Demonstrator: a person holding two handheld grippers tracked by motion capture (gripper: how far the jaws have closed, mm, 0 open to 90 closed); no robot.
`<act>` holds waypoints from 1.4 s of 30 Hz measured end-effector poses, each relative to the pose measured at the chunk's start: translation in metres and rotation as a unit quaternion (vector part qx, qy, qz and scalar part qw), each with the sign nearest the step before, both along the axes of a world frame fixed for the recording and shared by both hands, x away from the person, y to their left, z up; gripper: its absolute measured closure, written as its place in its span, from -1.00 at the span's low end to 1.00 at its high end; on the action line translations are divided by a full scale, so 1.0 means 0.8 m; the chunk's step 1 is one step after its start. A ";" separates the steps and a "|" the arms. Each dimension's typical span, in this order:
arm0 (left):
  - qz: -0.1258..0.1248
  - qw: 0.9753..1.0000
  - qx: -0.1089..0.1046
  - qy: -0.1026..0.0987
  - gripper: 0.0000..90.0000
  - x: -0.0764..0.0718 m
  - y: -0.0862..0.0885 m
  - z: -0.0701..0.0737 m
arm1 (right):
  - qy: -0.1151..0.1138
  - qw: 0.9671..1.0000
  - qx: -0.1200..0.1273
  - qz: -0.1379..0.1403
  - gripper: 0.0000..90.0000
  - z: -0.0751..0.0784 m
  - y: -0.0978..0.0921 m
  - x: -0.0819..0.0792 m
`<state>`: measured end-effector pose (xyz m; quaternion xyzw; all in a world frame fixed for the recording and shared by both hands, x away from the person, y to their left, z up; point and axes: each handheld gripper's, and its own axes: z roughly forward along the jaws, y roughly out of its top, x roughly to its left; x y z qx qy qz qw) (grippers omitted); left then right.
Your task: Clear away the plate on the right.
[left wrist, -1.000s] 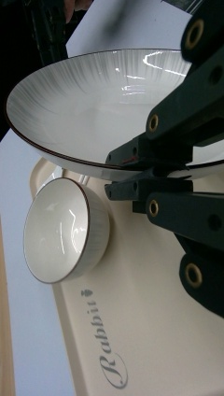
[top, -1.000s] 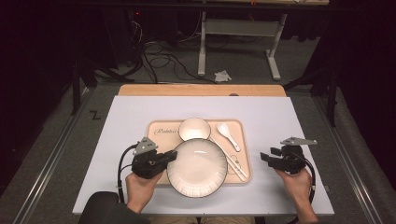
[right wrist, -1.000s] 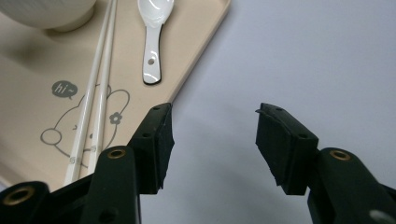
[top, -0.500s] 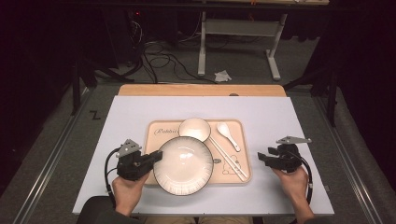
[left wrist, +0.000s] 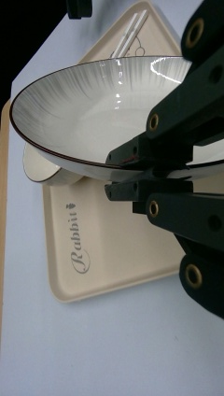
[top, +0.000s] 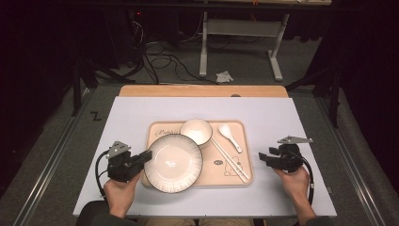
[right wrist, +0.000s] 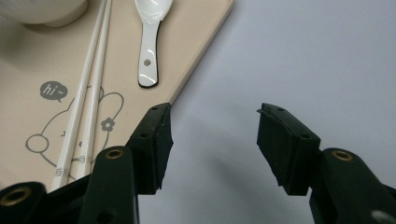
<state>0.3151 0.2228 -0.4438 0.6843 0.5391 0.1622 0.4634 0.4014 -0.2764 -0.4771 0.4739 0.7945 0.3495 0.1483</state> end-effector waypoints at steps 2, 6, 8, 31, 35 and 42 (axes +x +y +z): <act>0.006 1.000 0.003 0.001 0.88 0.000 0.003 -0.001 | 0.000 1.000 0.001 0.000 0.02 0.000 0.000 0.001; 0.017 1.000 0.012 0.006 0.88 0.000 0.005 -0.003 | 0.001 1.000 0.002 0.000 0.02 0.001 -0.001 0.002; 0.023 1.000 0.016 0.010 0.88 0.000 0.006 -0.004 | 0.000 1.000 0.003 0.001 0.02 0.001 0.000 0.003; 0.070 0.997 0.023 0.028 0.89 0.012 0.016 -0.016 | -0.016 1.000 0.010 0.004 0.02 0.005 0.005 0.007; 0.077 0.996 0.025 0.033 0.88 0.017 0.017 -0.021 | -0.017 1.000 0.011 0.003 0.03 0.006 0.006 0.006; 0.087 0.994 0.040 0.045 0.86 0.026 0.016 -0.030 | -0.017 1.000 0.010 0.003 0.03 0.006 0.006 0.006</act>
